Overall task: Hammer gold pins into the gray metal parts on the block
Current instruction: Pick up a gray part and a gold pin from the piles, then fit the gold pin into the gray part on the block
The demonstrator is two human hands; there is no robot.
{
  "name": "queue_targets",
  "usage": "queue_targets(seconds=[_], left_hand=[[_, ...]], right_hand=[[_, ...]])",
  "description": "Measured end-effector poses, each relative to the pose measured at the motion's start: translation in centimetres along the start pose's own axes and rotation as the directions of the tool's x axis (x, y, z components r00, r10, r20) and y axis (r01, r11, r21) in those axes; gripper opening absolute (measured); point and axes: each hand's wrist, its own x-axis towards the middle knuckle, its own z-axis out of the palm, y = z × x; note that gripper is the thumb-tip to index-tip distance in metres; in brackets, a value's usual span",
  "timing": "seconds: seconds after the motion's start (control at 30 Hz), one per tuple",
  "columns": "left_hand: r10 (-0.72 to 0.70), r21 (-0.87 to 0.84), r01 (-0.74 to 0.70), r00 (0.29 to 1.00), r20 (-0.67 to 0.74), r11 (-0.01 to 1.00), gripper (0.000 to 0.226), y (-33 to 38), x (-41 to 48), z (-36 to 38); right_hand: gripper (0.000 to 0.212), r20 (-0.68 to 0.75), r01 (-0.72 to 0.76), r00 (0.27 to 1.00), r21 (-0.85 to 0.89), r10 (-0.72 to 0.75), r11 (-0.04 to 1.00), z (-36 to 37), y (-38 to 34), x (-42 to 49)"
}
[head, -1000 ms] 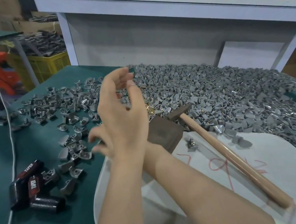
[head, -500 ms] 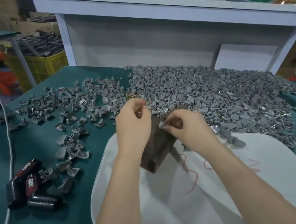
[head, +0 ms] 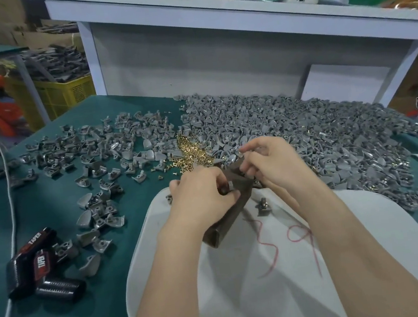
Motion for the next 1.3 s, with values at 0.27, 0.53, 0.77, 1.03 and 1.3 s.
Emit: queue_targets(seconds=[0.27,0.53,0.77,1.03,1.3], left_hand=[[-0.218,-0.432,0.060,0.920,-0.327,0.900,0.005,-1.0,0.2,-1.6],[-0.545,-0.890,-0.054,0.774,-0.323,0.452,0.013,-2.2,1.1,-2.2],[-0.514,-0.925,-0.079,0.812,-0.277,0.373,0.025,-1.3,0.8,-2.0],[-0.380,-0.921,-0.134,0.882,-0.280,0.366,0.016,-0.8,1.0,-1.4],[-0.152,-0.784,-0.101,0.958,-0.243,0.613,0.021,0.0,1.0,0.7]], right_hand=[[0.012,0.079,0.208,0.978,-0.338,-0.193,0.918,6.4,-2.4,4.3],[0.025,0.326,0.278,0.943,-0.682,-0.060,0.677,12.1,-3.7,6.8],[0.034,0.354,0.305,0.927,-0.521,-0.123,0.797,12.3,-4.3,5.8],[0.009,0.014,0.154,0.987,-0.343,-0.159,0.926,6.0,-4.0,4.8],[0.021,-0.067,0.033,0.998,0.216,-0.019,0.976,0.9,0.3,-1.5]])
